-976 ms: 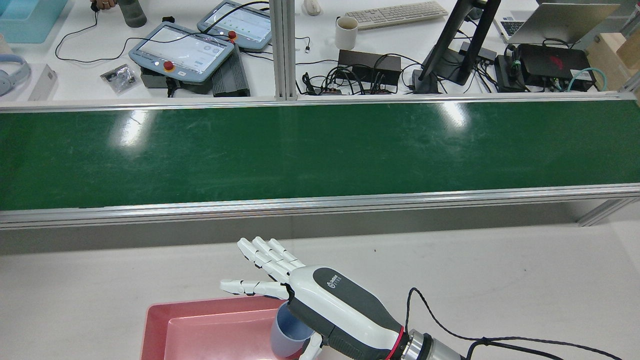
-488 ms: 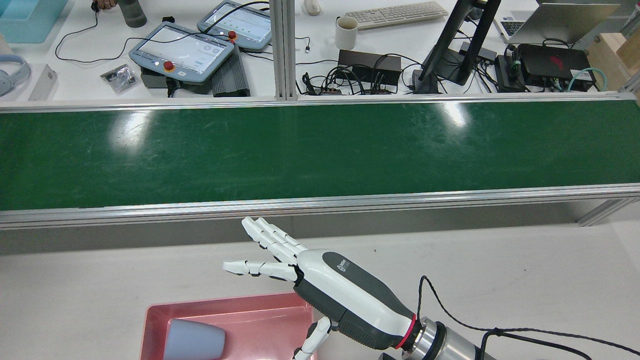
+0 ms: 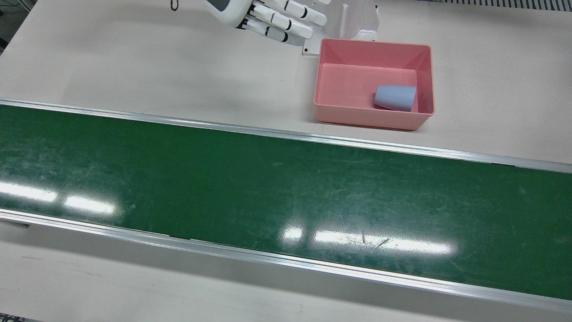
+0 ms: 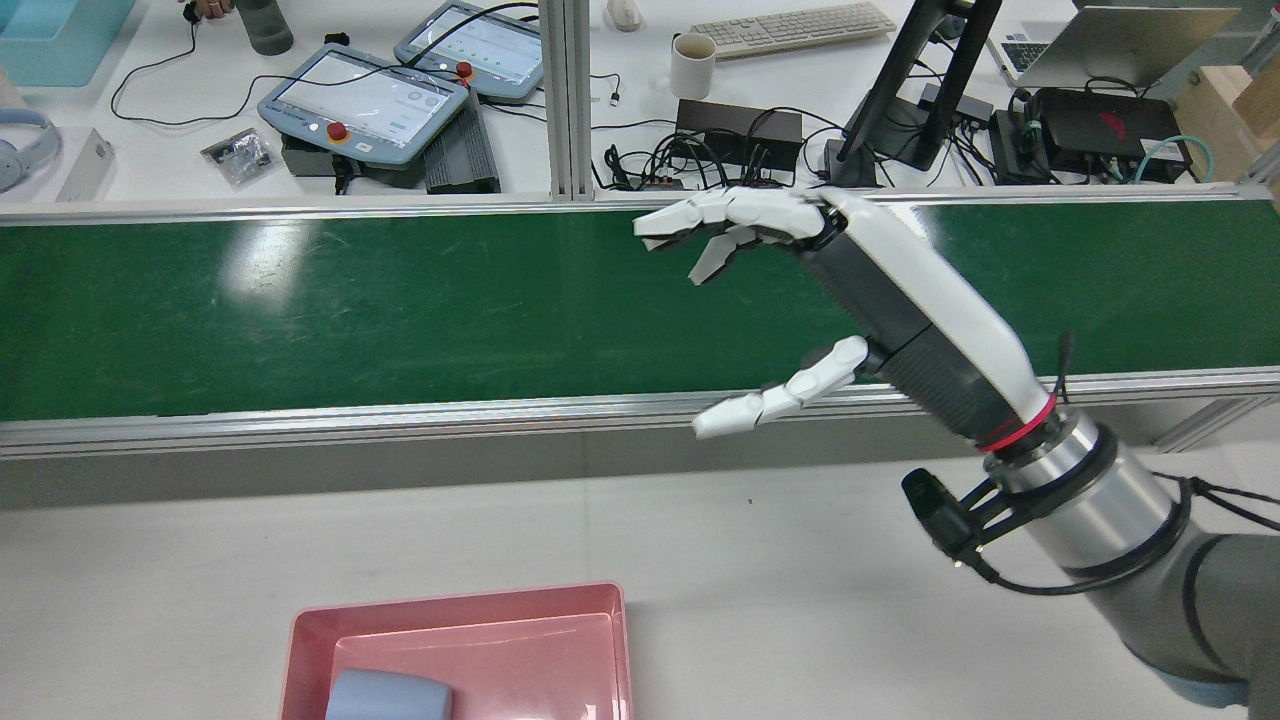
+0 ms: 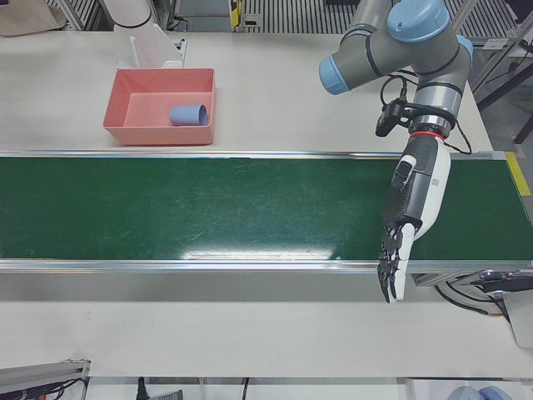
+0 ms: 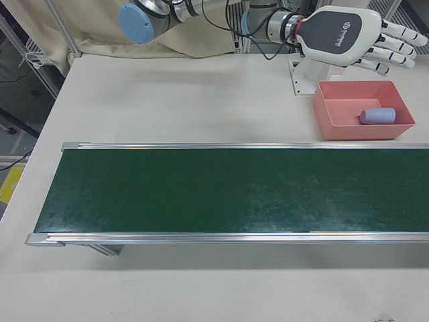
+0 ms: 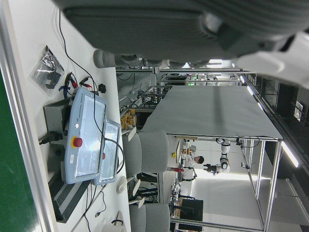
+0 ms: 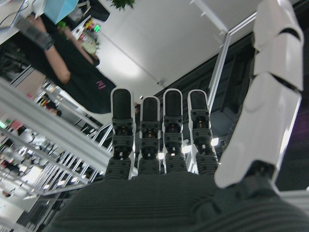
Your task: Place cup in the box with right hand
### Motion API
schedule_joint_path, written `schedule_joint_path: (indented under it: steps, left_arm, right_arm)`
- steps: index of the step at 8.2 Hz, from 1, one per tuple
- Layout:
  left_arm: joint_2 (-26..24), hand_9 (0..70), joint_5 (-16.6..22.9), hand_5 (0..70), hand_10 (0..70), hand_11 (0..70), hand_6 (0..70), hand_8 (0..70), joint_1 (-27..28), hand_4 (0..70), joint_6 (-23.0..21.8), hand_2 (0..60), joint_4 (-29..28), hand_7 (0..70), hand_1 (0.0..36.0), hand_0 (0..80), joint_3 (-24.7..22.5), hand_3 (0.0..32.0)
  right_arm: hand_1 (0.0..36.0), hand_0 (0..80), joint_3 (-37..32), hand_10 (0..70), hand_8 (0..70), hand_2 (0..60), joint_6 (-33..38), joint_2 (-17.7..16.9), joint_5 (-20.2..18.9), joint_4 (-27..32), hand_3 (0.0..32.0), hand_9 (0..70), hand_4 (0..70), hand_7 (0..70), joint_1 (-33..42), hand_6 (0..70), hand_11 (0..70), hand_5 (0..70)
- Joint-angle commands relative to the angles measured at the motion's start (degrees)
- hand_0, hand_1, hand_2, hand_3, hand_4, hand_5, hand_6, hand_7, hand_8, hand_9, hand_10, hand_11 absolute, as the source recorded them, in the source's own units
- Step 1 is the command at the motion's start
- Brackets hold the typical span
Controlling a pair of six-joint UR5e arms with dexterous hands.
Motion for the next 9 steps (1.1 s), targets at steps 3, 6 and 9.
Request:
schedule_joint_path:
  steps: [3,6,9]
  left_arm:
    - [0.0,0.0,-0.03,0.0,0.0,0.0,0.0,0.0,0.02,0.0,0.0,0.0,0.0,0.0,0.0,0.0,0.03,0.0]
    - [0.0,0.0,-0.03,0.0,0.0,0.0,0.0,0.0,0.02,0.0,0.0,0.0,0.0,0.0,0.0,0.0,0.03,0.0]
    - [0.0,0.0,-0.03,0.0,0.0,0.0,0.0,0.0,0.02,0.0,0.0,0.0,0.0,0.0,0.0,0.0,0.03,0.0]
  right_arm:
    - [14.1,51.6,-19.9,44.5,70.0,20.0,31.69,-6.29,-7.19,-8.46,0.0,70.0,35.9,70.0,32.09,40.7,62.9,15.0]
    - [16.6,51.2,-33.62,36.2,62.7,15.8,38.9,-6.38,-7.13,-5.5,0.0,70.0,0.9,70.0,40.91,32.8,52.4,15.3]
    - [15.8,51.5,-44.73,33.4,47.0,8.0,45.78,-7.43,-7.3,1.64,0.0,70.0,0.0,70.0,44.36,22.2,49.1,13.5]
